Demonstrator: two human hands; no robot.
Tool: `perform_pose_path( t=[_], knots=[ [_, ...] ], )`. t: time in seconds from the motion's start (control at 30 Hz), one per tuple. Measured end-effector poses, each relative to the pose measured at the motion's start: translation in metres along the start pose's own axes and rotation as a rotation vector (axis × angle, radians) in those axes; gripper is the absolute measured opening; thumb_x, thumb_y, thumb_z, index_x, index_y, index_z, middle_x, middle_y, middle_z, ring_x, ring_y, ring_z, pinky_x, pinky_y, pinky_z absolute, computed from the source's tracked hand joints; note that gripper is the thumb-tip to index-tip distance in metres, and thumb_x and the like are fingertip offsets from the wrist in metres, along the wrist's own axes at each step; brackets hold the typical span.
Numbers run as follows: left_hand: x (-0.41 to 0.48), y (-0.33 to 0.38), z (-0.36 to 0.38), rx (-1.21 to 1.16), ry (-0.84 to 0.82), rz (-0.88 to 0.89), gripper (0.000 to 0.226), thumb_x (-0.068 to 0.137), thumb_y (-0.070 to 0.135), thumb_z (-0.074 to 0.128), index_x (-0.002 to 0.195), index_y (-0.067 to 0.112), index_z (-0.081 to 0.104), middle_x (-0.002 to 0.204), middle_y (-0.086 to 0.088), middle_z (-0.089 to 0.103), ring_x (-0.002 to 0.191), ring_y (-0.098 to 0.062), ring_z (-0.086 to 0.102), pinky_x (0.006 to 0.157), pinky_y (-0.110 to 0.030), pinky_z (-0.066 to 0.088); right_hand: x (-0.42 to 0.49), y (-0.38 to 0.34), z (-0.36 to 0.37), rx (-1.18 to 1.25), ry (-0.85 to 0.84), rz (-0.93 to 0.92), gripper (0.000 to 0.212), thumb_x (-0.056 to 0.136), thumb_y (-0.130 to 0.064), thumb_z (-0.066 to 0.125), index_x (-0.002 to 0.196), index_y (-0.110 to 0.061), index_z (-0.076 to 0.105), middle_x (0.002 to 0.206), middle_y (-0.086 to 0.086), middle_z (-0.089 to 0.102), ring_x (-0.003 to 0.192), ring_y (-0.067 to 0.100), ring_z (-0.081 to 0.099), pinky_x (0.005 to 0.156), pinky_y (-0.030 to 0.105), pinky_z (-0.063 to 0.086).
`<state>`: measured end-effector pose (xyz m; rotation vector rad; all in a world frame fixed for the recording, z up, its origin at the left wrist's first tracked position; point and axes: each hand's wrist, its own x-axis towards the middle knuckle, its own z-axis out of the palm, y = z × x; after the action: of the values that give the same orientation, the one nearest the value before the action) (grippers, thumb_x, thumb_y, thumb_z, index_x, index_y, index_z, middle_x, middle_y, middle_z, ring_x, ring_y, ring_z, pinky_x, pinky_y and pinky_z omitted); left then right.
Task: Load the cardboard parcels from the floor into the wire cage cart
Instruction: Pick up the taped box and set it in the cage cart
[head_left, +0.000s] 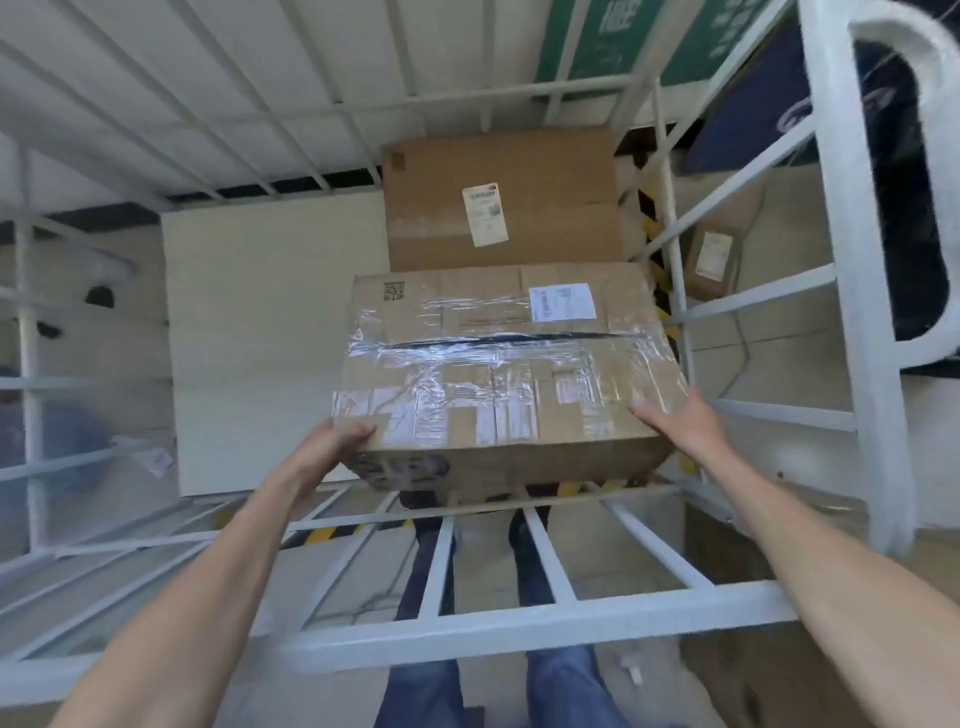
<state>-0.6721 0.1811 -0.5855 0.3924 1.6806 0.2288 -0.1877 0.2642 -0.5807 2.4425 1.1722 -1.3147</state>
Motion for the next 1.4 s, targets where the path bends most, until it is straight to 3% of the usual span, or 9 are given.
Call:
perform_pose_path(
  t=[0.13,0.23,0.33,0.47,0.6,0.73,0.87,1.13,1.4],
  knots=[
    [0.053,-0.010,0.025,0.091,-0.008,0.028,0.043,0.082,0.036,0.076,0.116,0.014,0.065,0.110,-0.004,0.075,0.106,-0.024,0.068,0.082,-0.027,0.049,0.046,0.022,0.030,-0.093,0.013,0.064,0.102,0.079,-0.059,0.075,0.150,-0.002,0.028,0.146,0.021,0.047,0.129,0.040,0.050,0.099,0.049,0.046],
    [0.088,-0.021,0.056,0.290,0.005,0.020,0.067,0.084,0.038,0.076,0.132,0.001,0.050,0.128,-0.017,0.063,0.115,-0.034,0.061,0.099,-0.045,0.049,0.070,0.028,0.051,-0.238,0.043,-0.061,0.071,0.089,-0.029,0.072,0.145,-0.002,0.037,0.141,0.022,0.051,0.124,0.038,0.053,0.096,0.045,0.047],
    [0.108,-0.033,0.090,0.552,0.110,0.050,0.075,0.090,0.042,0.068,0.145,0.006,0.033,0.140,-0.017,0.053,0.125,-0.036,0.053,0.102,-0.046,0.044,0.080,0.016,0.078,-0.212,-0.056,-0.238,0.058,0.090,-0.018,0.068,0.143,-0.014,0.043,0.134,0.009,0.057,0.121,0.031,0.056,0.092,0.037,0.046],
    [0.127,-0.039,0.128,0.798,0.170,0.260,0.084,0.089,0.045,0.066,0.154,0.013,0.022,0.153,-0.016,0.040,0.139,-0.034,0.038,0.110,-0.050,0.036,0.087,-0.004,0.114,-0.173,-0.174,-0.302,0.075,0.090,-0.021,0.069,0.154,-0.020,0.031,0.152,0.003,0.044,0.138,0.026,0.044,0.110,0.046,0.041],
    [0.150,-0.038,0.148,1.038,0.106,0.231,0.099,0.091,0.054,0.059,0.158,0.025,-0.008,0.167,-0.009,-0.004,0.152,-0.033,-0.003,0.117,-0.062,0.010,0.107,0.001,0.132,-0.365,-0.184,-0.278,0.089,0.091,-0.031,0.068,0.160,-0.021,0.011,0.167,0.009,0.012,0.152,0.031,0.016,0.120,0.052,0.025],
    [0.173,-0.040,0.163,1.118,0.039,0.161,0.123,0.078,0.065,0.068,0.152,0.031,-0.025,0.156,-0.017,-0.037,0.145,-0.039,-0.030,0.114,-0.071,0.003,0.133,0.012,0.141,-0.654,-0.201,-0.208,0.115,0.083,-0.059,0.068,0.156,-0.032,-0.017,0.162,0.013,-0.027,0.148,0.045,-0.018,0.115,0.067,0.004],
    [0.186,-0.041,0.176,1.128,0.071,0.131,0.133,0.073,0.063,0.073,0.149,0.029,-0.031,0.143,-0.019,-0.049,0.138,-0.043,-0.038,0.110,-0.075,0.000,0.157,0.018,0.141,-0.766,-0.235,-0.208,0.129,0.073,-0.074,0.066,0.147,-0.038,-0.034,0.150,0.012,-0.047,0.141,0.047,-0.032,0.112,0.073,-0.002],
    [0.212,-0.006,0.161,1.099,0.074,0.152,0.136,0.071,0.054,0.080,0.149,0.034,-0.030,0.140,-0.014,-0.052,0.132,-0.036,-0.046,0.108,-0.074,-0.010,0.179,-0.003,0.136,-0.726,-0.204,-0.227,0.129,0.071,-0.074,0.068,0.149,-0.040,-0.029,0.155,0.010,-0.042,0.142,0.047,-0.032,0.111,0.074,-0.003],
    [0.202,-0.019,0.153,1.160,0.206,0.288,0.117,0.079,0.062,0.067,0.155,0.033,-0.016,0.158,-0.016,-0.033,0.145,-0.036,-0.030,0.117,-0.065,0.000,0.163,0.000,0.128,-0.677,-0.107,-0.286,0.113,0.081,-0.065,0.065,0.157,-0.035,-0.014,0.163,0.012,-0.025,0.147,0.045,-0.020,0.117,0.068,0.007]
  ],
)
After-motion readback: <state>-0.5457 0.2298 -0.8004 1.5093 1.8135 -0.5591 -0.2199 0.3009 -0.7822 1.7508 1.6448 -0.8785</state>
